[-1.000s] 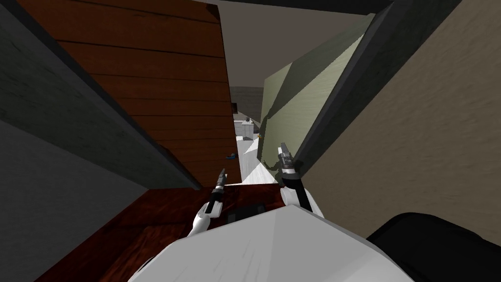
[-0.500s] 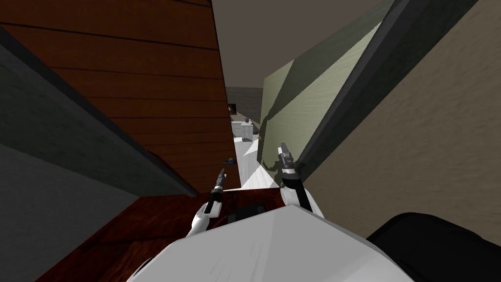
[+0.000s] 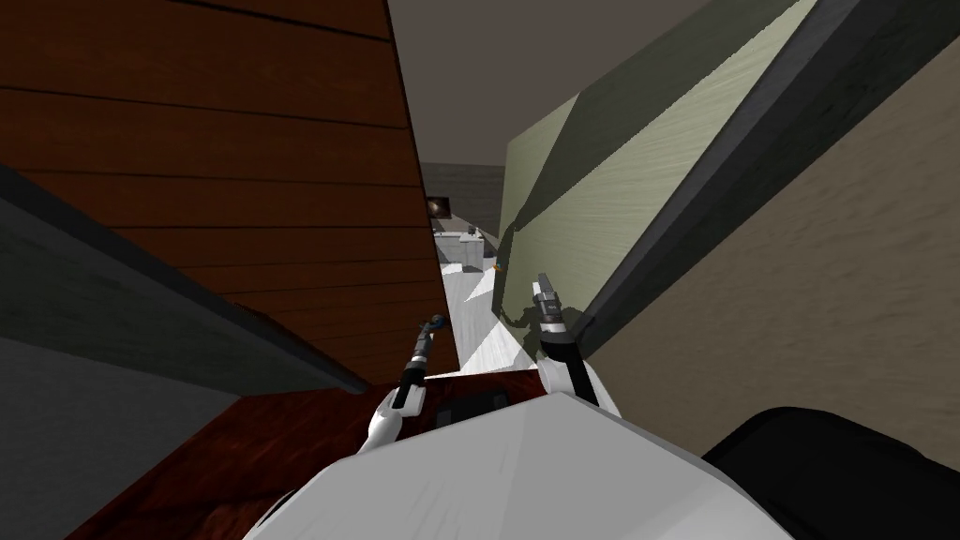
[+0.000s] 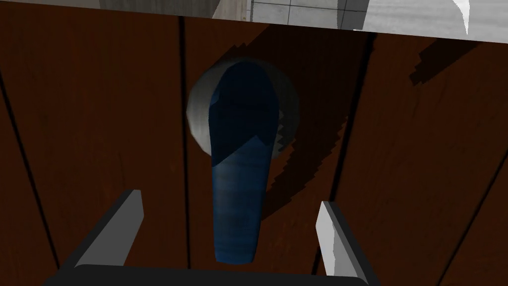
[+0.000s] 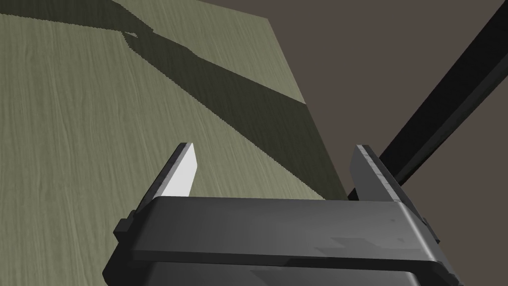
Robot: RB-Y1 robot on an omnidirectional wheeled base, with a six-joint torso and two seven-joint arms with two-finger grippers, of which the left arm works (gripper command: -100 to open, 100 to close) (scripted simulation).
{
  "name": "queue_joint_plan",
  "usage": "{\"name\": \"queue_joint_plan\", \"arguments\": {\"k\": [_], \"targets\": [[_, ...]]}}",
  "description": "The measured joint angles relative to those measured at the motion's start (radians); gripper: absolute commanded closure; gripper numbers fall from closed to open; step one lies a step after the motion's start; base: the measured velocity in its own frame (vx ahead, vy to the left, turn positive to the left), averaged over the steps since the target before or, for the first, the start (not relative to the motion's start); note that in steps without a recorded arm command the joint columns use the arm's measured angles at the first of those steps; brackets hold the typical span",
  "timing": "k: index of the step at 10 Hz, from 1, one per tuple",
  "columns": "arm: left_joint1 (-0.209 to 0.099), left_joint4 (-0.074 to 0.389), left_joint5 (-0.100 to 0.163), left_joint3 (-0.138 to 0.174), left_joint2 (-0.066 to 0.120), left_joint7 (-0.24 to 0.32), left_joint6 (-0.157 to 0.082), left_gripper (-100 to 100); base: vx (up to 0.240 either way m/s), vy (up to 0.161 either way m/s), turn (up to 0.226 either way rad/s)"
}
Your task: Push the door open
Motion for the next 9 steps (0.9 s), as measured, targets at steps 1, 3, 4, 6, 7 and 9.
{"name": "queue_joint_plan", "arguments": {"k": [1,3,4,6,7,9], "targets": [[-0.001,0.001,0.001,0.002,-0.003,-0.001,0.001,-100,0.091,-0.018,0.000],[-0.001,0.001,0.001,0.002,-0.004,-0.002,0.001,100,-0.023,0.004,-0.001],[-0.002,0.000,0.002,0.002,-0.003,-0.001,0.000,100,-0.026,0.006,-0.008],[0.000,0.002,0.001,0.001,-0.004,-0.002,0.002,100,-0.012,0.002,0.001],[0.001,0.003,0.001,0.001,-0.004,-0.002,0.003,100,0.000,0.000,0.000],[0.011,-0.005,0.001,0.002,-0.005,-0.005,0.012,100,0.130,-0.041,0.042]]}}
